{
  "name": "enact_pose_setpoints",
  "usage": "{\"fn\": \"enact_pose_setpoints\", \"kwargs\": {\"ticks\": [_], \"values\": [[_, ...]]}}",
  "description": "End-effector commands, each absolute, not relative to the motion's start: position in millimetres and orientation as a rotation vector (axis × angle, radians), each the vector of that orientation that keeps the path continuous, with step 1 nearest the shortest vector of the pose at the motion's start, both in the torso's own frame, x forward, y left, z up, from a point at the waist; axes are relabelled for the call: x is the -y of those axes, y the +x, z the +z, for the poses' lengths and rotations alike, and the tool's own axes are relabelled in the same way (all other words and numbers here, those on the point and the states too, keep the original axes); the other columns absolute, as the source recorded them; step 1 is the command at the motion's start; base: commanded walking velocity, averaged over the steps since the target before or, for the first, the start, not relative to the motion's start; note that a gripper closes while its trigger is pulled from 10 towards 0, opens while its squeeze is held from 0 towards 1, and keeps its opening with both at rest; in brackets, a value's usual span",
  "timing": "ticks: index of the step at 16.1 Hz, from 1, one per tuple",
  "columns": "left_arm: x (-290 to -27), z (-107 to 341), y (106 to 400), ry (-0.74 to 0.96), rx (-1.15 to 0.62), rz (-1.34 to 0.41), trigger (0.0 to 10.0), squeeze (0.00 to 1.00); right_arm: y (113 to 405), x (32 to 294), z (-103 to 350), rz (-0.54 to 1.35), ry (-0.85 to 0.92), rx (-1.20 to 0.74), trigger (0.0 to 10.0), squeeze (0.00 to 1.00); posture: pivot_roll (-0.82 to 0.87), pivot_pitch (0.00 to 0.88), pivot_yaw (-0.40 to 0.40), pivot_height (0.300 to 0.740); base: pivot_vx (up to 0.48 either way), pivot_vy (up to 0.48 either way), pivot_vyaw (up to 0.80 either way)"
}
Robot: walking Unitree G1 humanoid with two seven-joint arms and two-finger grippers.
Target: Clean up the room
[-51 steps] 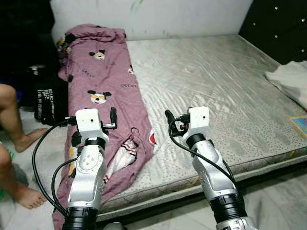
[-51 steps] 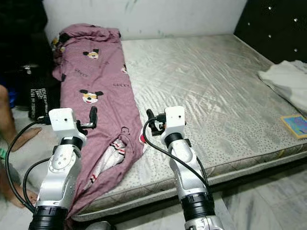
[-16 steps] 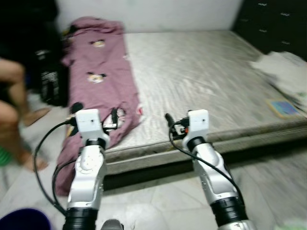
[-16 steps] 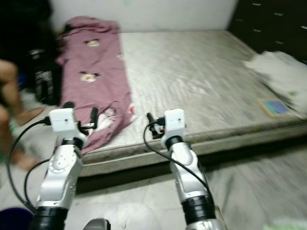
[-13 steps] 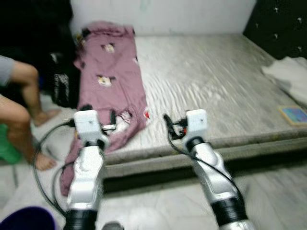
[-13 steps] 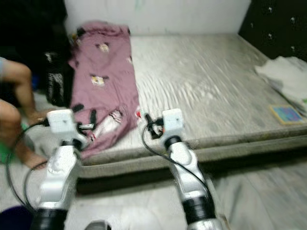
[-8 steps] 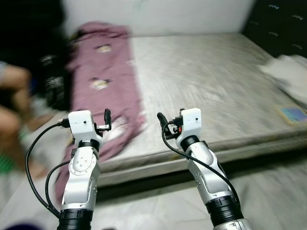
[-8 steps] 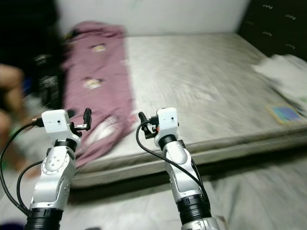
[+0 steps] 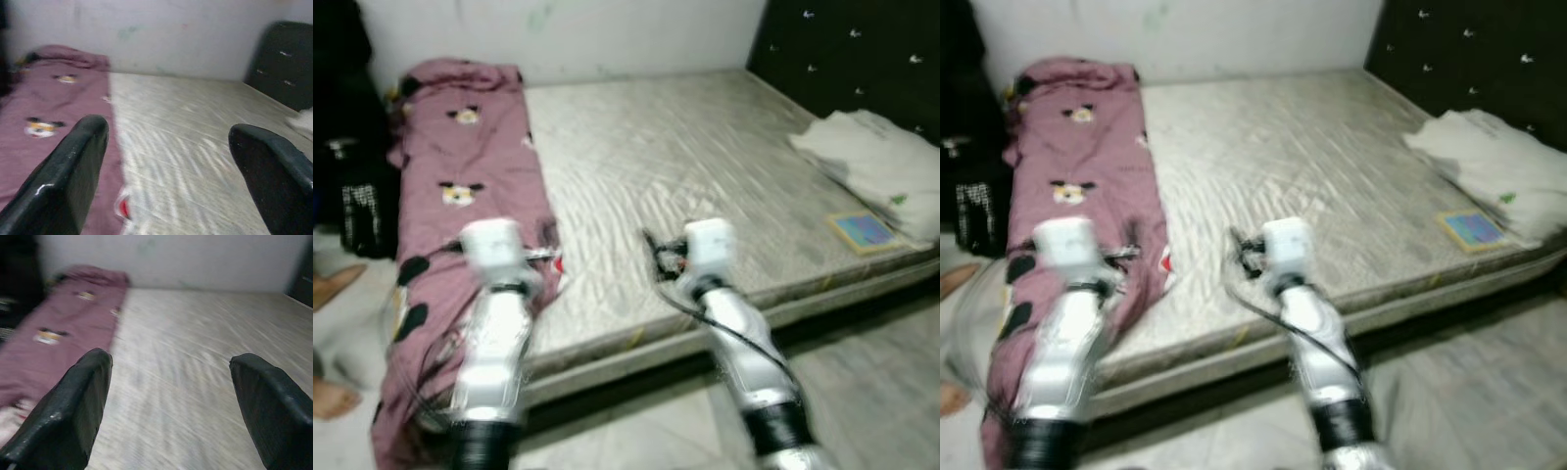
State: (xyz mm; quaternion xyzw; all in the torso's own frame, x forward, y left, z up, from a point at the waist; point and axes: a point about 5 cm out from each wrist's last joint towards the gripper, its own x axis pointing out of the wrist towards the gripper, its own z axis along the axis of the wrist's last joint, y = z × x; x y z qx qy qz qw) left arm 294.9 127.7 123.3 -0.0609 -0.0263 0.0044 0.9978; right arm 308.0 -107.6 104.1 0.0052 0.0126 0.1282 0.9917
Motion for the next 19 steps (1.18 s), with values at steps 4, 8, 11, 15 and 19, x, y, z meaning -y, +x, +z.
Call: {"fn": "enact_pose_setpoints", "kwargs": {"ticks": [4,8,11,15,19], "values": [[-137.3,120.2,293.5,-0.131,0.041,0.034,10.0,0.0,308.7,98.2,107.6,0.281,0.021,-0.016,10.0,0.0,0.08,0.0,-0.055,0.74,0.0,0.11,0.0],[-137.0,119.6,293.4,-0.141,0.036,0.033,10.0,0.0,308.7,98.0,107.1,0.281,0.024,-0.021,10.0,0.0,0.08,0.0,-0.056,0.74,0.0,0.48,0.0],[-136.3,119.6,293.2,-0.144,0.035,0.031,10.0,0.0,308.9,98.7,106.3,0.28,0.02,-0.025,10.0,0.0,0.08,0.0,-0.055,0.74,0.0,0.48,0.0],[-136.7,119.8,293.6,-0.145,0.036,0.032,10.0,0.0,308.8,98.8,105.5,0.279,0.017,-0.029,10.0,0.0,0.08,0.0,-0.055,0.74,0.0,0.48,0.0],[-136.4,123.0,292.3,-0.132,0.064,0.021,10.0,0.0,308.7,98.7,104.8,0.276,0.016,-0.034,10.0,0.0,0.08,0.0,-0.056,0.74,0.0,0.24,0.0]]}}
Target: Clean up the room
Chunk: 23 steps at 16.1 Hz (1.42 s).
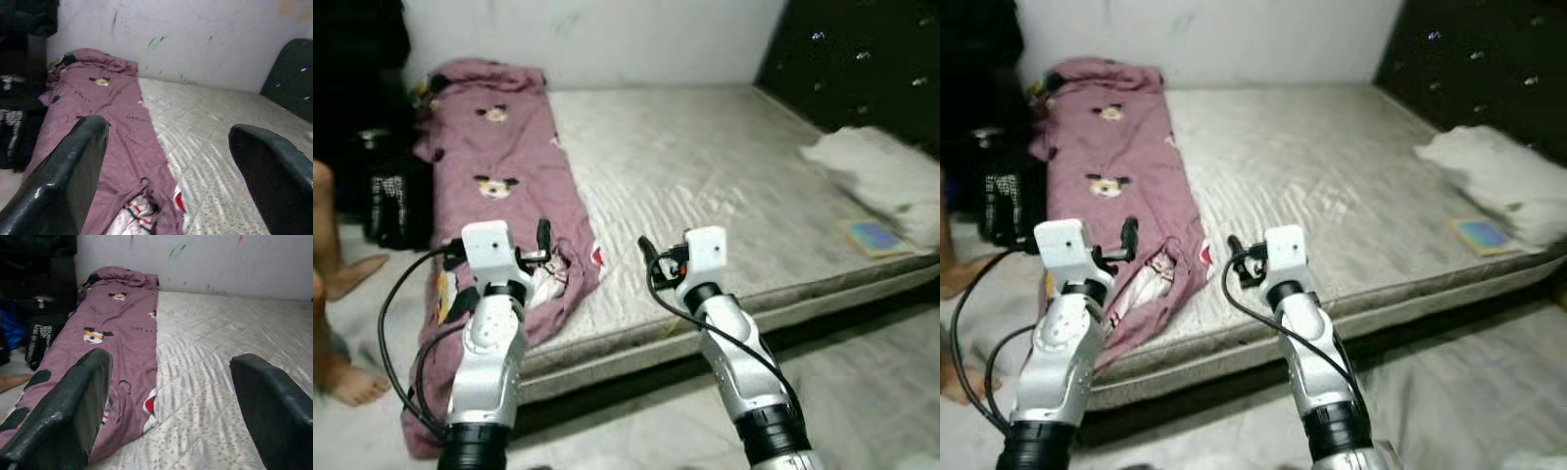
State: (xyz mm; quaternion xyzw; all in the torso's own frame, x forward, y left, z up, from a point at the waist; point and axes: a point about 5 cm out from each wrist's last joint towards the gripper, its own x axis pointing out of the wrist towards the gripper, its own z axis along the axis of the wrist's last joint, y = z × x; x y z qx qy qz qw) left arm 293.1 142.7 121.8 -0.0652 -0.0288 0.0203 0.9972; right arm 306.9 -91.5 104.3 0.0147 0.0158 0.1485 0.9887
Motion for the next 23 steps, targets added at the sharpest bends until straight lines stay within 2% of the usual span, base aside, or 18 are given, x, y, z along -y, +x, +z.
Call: {"fn": "enact_pose_setpoints", "kwargs": {"ticks": [1,8,23], "values": [[-135.4,123.5,292.0,-0.141,0.067,0.01,10.0,0.0,309.0,98.8,104.8,0.276,0.016,-0.035,10.0,0.0,0.08,0.0,-0.057,0.74,0.0,0.0,0.0],[-135.1,123.9,290.9,-0.165,0.072,-0.008,10.0,0.0,308.4,98.4,104.4,0.284,0.009,-0.035,10.0,0.0,0.07,0.0,-0.056,0.74,0.0,0.0,0.0],[-134.4,123.3,291.9,-0.166,0.066,-0.015,10.0,0.0,308.1,97.4,103.2,0.289,0.009,-0.039,10.0,0.0,0.07,0.002,-0.056,0.74,0.318,0.0,0.0]]}}
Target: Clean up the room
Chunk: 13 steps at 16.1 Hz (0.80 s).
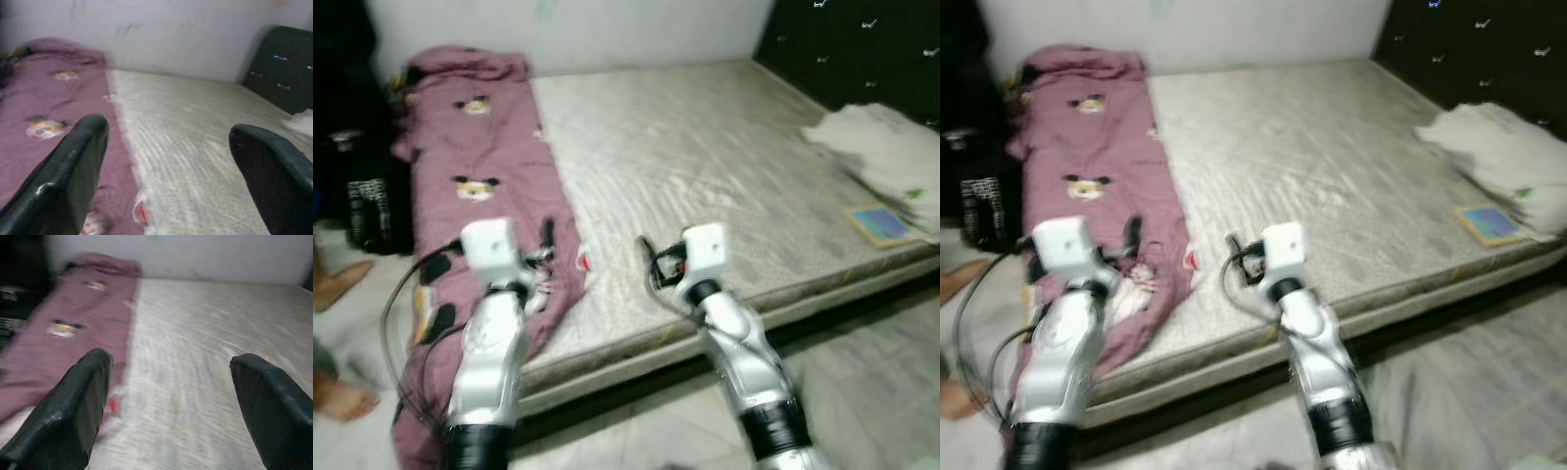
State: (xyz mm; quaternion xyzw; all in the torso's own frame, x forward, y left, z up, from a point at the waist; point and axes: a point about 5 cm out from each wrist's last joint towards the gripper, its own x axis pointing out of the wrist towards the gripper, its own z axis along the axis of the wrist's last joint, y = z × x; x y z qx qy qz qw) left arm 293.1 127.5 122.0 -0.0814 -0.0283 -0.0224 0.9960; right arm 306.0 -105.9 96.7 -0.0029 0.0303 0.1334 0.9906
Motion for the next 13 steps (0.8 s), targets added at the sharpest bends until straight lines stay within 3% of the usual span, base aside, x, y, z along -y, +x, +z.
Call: {"fn": "enact_pose_setpoints", "kwargs": {"ticks": [1,6,13], "values": [[-133.8,123.5,292.1,-0.167,0.068,-0.018,10.0,0.0,308.1,97.3,103.2,0.29,0.008,-0.039,10.0,0.0,0.07,0.002,-0.056,0.74,0.292,0.0,0.0],[-130.3,119.6,293.8,-0.164,0.037,0.002,10.0,0.0,307.6,97.8,101.1,0.286,0.018,-0.049,10.0,0.0,0.07,0.001,-0.053,0.74,0.0,0.0,0.0],[-130.1,120.1,293.9,-0.164,0.037,0.005,10.0,0.0,307.3,97.7,102.4,0.301,-0.006,-0.036,10.0,0.0,0.08,0.0,-0.058,0.74,0.0,0.0,0.79]]}}
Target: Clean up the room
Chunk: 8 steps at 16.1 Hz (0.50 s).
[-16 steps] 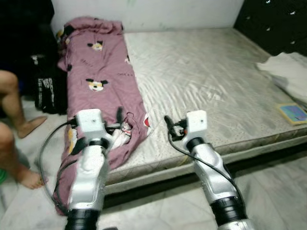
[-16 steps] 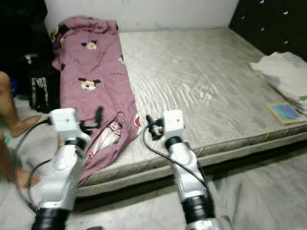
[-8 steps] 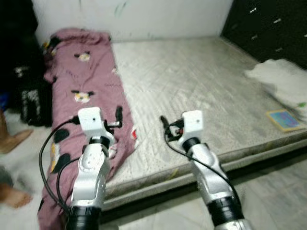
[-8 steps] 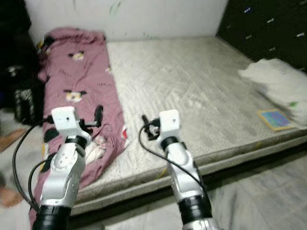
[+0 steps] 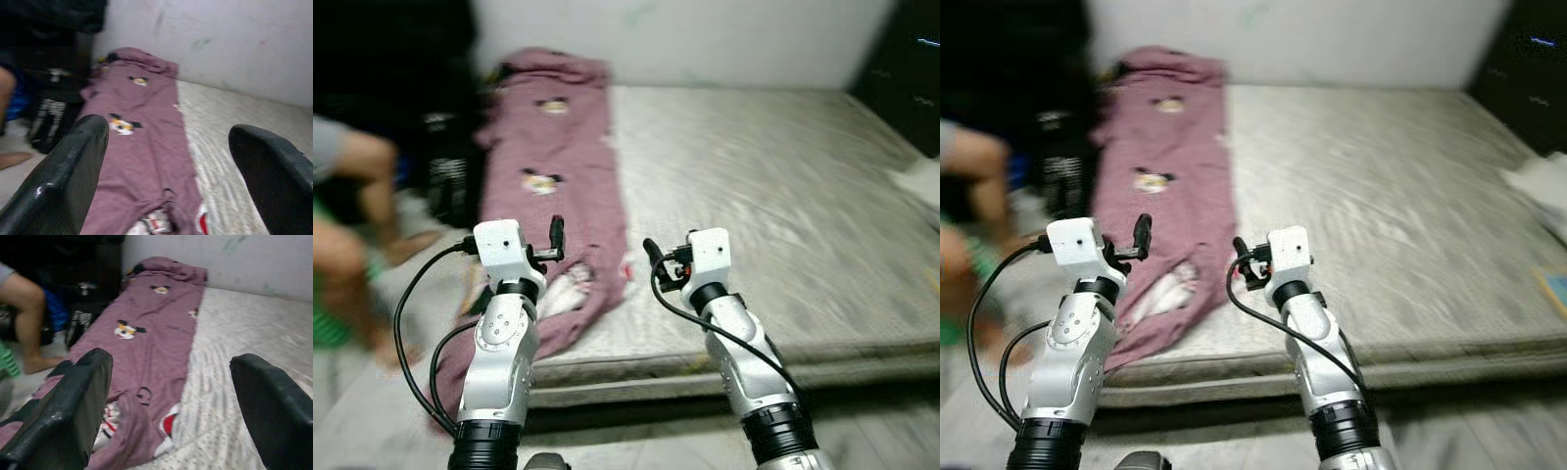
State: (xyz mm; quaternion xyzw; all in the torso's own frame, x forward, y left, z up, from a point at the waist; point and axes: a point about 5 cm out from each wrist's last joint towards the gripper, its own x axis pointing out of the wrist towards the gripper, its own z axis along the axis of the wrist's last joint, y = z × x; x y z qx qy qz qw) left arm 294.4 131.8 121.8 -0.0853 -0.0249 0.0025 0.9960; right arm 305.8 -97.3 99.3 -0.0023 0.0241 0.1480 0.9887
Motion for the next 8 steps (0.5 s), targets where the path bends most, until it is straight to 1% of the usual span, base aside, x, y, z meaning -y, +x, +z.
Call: {"fn": "enact_pose_setpoints", "kwargs": {"ticks": [1,3,8], "values": [[-130.2,120.1,293.9,-0.163,0.036,0.005,10.0,0.0,307.4,97.6,102.3,0.303,-0.007,-0.037,10.0,0.0,0.08,0.0,-0.058,0.74,0.0,0.0,0.77],[-131.3,118.2,292.6,-0.16,0.029,0.01,10.0,0.0,306.9,97.4,101.3,0.304,-0.007,-0.042,10.0,0.0,0.08,0.0,-0.058,0.74,0.0,0.0,0.57],[-132.8,118.1,292.4,-0.166,0.027,0.01,10.0,0.0,306.8,97.7,98.6,0.292,0.006,-0.059,10.0,0.0,0.08,0.0,-0.059,0.74,0.0,0.0,0.0]]}}
